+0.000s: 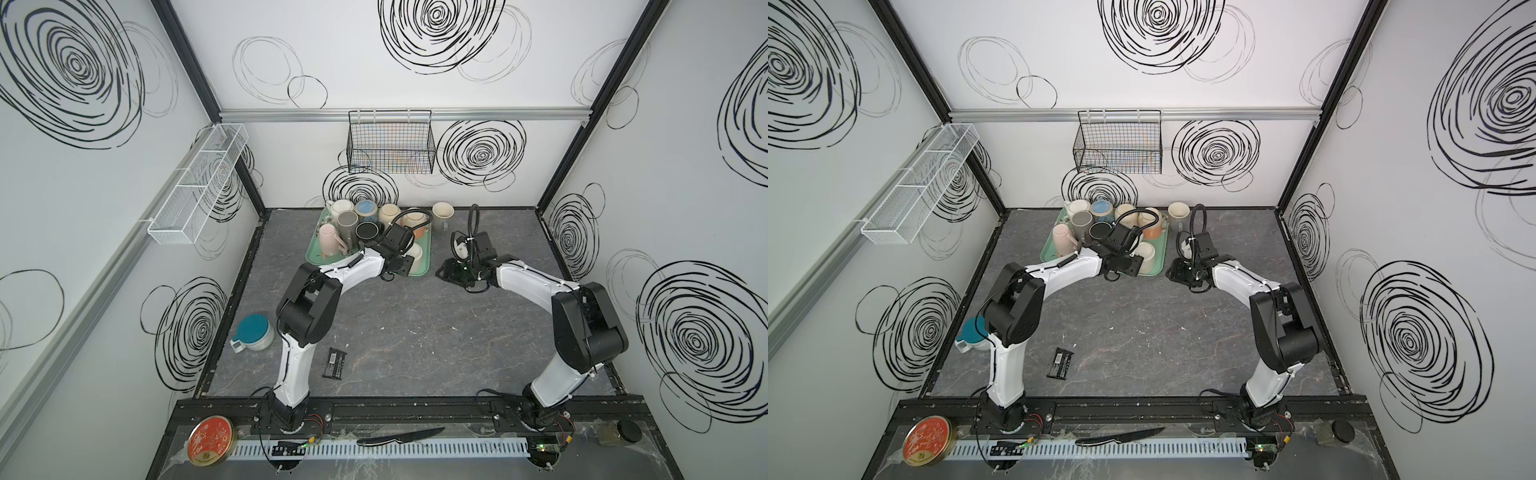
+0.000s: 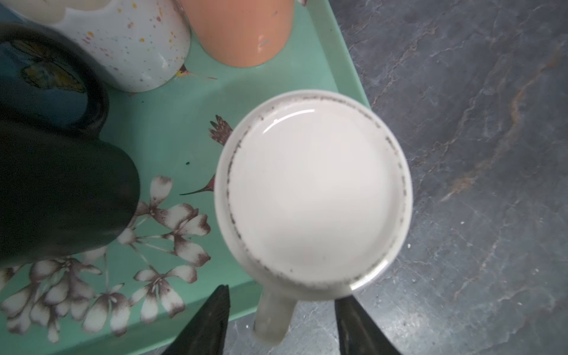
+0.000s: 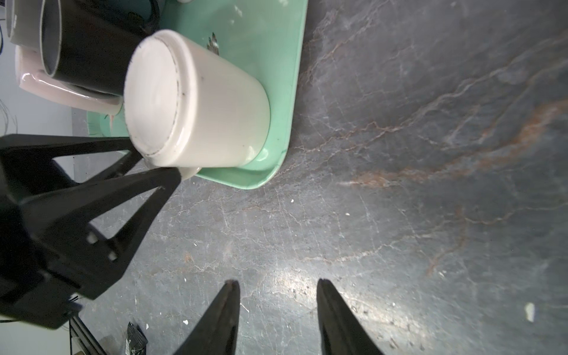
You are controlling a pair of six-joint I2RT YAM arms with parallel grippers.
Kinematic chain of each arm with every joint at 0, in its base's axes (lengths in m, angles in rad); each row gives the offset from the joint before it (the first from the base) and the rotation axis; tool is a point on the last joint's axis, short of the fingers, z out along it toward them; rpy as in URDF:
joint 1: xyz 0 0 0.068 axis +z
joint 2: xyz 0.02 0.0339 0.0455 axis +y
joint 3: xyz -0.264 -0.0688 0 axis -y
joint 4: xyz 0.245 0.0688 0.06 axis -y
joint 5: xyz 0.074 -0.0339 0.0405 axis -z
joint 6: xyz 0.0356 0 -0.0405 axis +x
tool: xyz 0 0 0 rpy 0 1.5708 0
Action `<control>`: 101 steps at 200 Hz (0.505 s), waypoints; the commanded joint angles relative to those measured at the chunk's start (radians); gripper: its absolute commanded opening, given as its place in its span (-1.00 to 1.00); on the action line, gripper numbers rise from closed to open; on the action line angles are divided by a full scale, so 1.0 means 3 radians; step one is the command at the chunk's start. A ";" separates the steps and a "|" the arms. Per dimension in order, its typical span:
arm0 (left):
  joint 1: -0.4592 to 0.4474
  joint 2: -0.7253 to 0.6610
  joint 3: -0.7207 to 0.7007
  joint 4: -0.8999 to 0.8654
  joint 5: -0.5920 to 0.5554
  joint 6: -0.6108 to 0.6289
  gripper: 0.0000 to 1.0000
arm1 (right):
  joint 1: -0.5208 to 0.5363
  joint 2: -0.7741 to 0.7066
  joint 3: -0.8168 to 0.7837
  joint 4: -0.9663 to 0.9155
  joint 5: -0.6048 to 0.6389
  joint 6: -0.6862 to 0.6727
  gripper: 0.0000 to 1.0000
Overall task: Turn the mug right side up
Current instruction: Pick up the mug from the tray.
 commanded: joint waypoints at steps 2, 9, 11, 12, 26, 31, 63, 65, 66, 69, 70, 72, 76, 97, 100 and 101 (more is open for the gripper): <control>0.0019 0.0028 0.0084 0.0140 -0.0021 0.0164 0.08 | 0.0008 0.0047 0.0053 0.0061 0.0031 0.0079 -0.08; 0.0015 0.0022 0.0040 0.0205 -0.0022 0.0179 0.05 | 0.0008 0.0053 0.0070 0.0049 0.0031 0.0074 -0.08; 0.0014 0.0022 0.0031 0.0222 -0.0027 0.0181 0.04 | 0.0008 0.0061 0.0074 0.0034 0.0031 0.0068 -0.08; 0.0014 0.0022 0.0026 0.0229 -0.0026 0.0184 0.04 | 0.0008 0.0061 0.0080 0.0030 0.0030 0.0068 -0.08; 0.0014 0.0031 -0.0005 0.0309 -0.0027 0.0182 -0.03 | 0.0004 0.0054 0.0106 -0.0042 0.0066 0.0053 -0.08; 0.0014 0.0039 -0.0007 0.0331 -0.0028 0.0183 -0.05 | 0.0008 0.0036 0.0096 -0.0050 0.0077 0.0058 -0.08; 0.0014 0.0136 0.0029 0.0450 -0.0054 0.0146 -0.19 | 0.0016 -0.0109 -0.0115 0.0100 0.0090 0.0124 -0.08; 0.0018 0.0139 0.0027 0.0464 -0.0059 0.0146 -0.20 | 0.0014 -0.0112 -0.0129 0.0105 0.0090 0.0127 -0.08; 0.0018 0.0142 0.0027 0.0470 -0.0062 0.0146 -0.21 | 0.0016 -0.0115 -0.0134 0.0109 0.0090 0.0128 -0.08; 0.0019 0.0147 0.0023 0.0490 -0.0064 0.0146 -0.22 | 0.0020 -0.0117 -0.0145 0.0114 0.0092 0.0133 -0.08; 0.0019 0.0148 0.0022 0.0499 -0.0067 0.0146 -0.23 | 0.0022 -0.0118 -0.0147 0.0116 0.0094 0.0134 -0.08; 0.0021 0.0153 0.0017 0.0512 -0.0073 0.0143 -0.24 | 0.0022 -0.0118 -0.0154 0.0118 0.0091 0.0139 -0.08; 0.0019 0.0162 0.0013 0.0531 -0.0078 0.0144 -0.26 | 0.0023 -0.0109 -0.0158 0.0118 0.0093 0.0144 -0.08; 0.0019 0.0210 0.0031 0.0609 -0.0078 0.0112 -0.28 | 0.0042 -0.0121 -0.0181 0.0134 0.0090 0.0173 -0.08; 0.0019 0.0218 0.0036 0.0617 -0.0073 0.0106 -0.29 | 0.0045 -0.0128 -0.0186 0.0138 0.0094 0.0175 -0.08; 0.0019 0.0220 0.0034 0.0621 -0.0071 0.0103 -0.29 | 0.0050 -0.0128 -0.0186 0.0141 0.0095 0.0178 -0.08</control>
